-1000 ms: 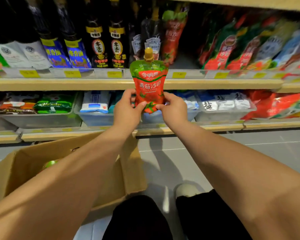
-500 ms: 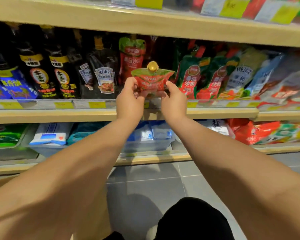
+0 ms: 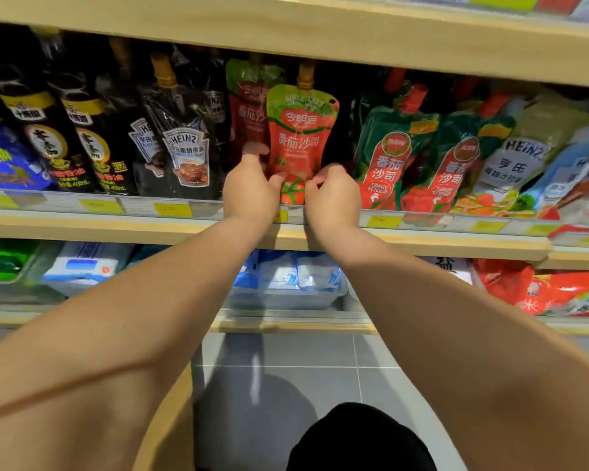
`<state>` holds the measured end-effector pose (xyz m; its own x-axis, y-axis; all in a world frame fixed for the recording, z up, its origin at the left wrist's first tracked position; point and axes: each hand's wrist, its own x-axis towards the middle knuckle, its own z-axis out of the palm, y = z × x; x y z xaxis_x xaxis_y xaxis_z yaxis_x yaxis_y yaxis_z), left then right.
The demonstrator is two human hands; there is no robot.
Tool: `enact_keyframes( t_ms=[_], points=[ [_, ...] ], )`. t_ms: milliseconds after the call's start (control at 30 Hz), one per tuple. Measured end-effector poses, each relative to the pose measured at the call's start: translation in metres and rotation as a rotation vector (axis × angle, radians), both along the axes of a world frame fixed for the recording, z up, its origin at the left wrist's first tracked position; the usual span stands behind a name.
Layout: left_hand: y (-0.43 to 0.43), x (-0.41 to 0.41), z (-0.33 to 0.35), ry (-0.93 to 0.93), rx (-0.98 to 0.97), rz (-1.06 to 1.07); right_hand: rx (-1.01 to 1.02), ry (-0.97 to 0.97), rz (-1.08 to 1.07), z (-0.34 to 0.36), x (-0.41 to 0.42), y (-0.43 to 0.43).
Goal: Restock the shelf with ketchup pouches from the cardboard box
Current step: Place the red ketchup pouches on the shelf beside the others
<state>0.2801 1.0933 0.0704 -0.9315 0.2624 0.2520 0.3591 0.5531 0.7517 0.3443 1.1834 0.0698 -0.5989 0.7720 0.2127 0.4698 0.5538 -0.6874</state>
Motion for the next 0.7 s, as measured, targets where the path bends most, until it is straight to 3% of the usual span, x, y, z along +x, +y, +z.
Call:
enact_keyframes(
  t_ms=[333, 700],
  points=[
    [-0.010, -0.007, -0.005, 0.157, -0.224, -0.257, 0.111, -0.125, 0.107, -0.001, 0.000, -0.001],
    [0.010, -0.024, -0.006, 0.062, -0.407, -0.426, -0.108, -0.272, 0.041, 0.014, -0.017, -0.001]
  ],
)
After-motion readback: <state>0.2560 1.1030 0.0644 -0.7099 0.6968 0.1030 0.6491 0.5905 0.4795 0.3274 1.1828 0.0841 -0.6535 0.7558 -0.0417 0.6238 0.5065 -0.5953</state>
